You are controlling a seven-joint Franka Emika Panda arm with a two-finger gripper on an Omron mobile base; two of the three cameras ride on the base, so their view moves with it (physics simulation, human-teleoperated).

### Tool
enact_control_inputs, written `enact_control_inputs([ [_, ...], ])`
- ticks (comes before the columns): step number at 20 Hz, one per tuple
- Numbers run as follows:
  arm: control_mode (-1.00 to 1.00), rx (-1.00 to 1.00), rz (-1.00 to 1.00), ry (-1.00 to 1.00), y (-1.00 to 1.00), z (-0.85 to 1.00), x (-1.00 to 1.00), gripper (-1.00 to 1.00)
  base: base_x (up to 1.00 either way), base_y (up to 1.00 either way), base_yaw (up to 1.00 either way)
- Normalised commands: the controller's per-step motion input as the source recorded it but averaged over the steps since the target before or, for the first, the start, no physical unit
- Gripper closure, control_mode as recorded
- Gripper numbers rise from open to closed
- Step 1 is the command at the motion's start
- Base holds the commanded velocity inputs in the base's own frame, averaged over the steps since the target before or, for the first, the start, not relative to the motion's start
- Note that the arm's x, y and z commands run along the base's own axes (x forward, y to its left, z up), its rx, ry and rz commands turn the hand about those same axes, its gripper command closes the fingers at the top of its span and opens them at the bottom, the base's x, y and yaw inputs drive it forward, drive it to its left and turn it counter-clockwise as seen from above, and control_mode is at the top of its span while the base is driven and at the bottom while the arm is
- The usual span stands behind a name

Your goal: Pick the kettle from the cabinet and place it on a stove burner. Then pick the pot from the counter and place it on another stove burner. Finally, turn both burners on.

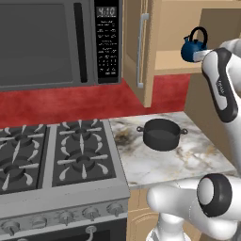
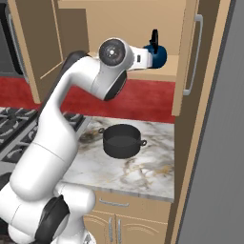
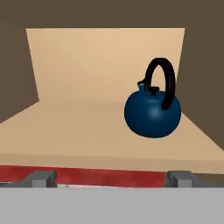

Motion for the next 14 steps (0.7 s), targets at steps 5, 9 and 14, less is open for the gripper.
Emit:
enact_control_inputs([
  [5,-1.0,0.0,0.0,0.04,-0.02,0.04,0.4,-1.0,0.0,0.0,0.0],
  [9,-1.0,0.0,0.0,0.0,-0.05,0.1,0.27,-1.0,0.0,0.0,0.0],
  [14,-1.0,-0.02,0.0,-0.04,-0.05,0.17,0.13,-1.0,0.0,0.0,0.0],
])
